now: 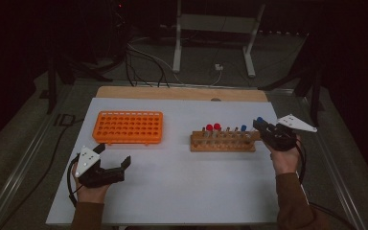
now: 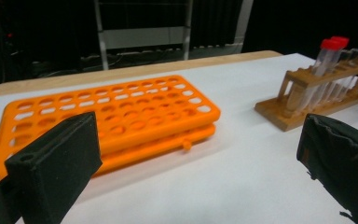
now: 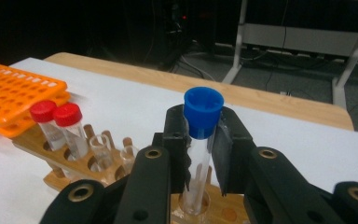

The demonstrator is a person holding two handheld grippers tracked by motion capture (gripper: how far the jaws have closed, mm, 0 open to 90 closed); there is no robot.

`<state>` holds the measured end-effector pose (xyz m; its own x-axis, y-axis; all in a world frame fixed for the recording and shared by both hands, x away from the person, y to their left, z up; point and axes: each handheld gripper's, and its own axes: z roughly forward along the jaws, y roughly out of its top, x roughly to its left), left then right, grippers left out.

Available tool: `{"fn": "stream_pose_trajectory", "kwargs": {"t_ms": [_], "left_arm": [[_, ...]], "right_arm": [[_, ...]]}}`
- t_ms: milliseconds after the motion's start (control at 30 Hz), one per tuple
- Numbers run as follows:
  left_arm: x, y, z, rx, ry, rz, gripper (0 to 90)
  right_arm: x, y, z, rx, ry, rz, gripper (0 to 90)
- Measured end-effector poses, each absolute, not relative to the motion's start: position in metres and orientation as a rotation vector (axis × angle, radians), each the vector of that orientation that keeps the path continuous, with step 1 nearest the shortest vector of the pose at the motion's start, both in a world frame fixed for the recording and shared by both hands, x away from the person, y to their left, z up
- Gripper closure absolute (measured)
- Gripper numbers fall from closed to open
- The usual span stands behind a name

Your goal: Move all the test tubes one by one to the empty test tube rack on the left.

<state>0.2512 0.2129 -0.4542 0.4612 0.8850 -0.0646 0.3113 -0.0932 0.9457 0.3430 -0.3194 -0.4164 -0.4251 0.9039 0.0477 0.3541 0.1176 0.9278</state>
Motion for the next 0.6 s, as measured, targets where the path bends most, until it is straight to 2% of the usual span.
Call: {"fn": "stream_pose_trajectory", "kwargs": {"t_ms": [600], "left_arm": [[0.270,0.185,-0.438,1.663,0.970,0.623,0.0]], "right_arm": [[0.329,-0.305,-0.404,1.151,1.898,1.369,76.9]]}}
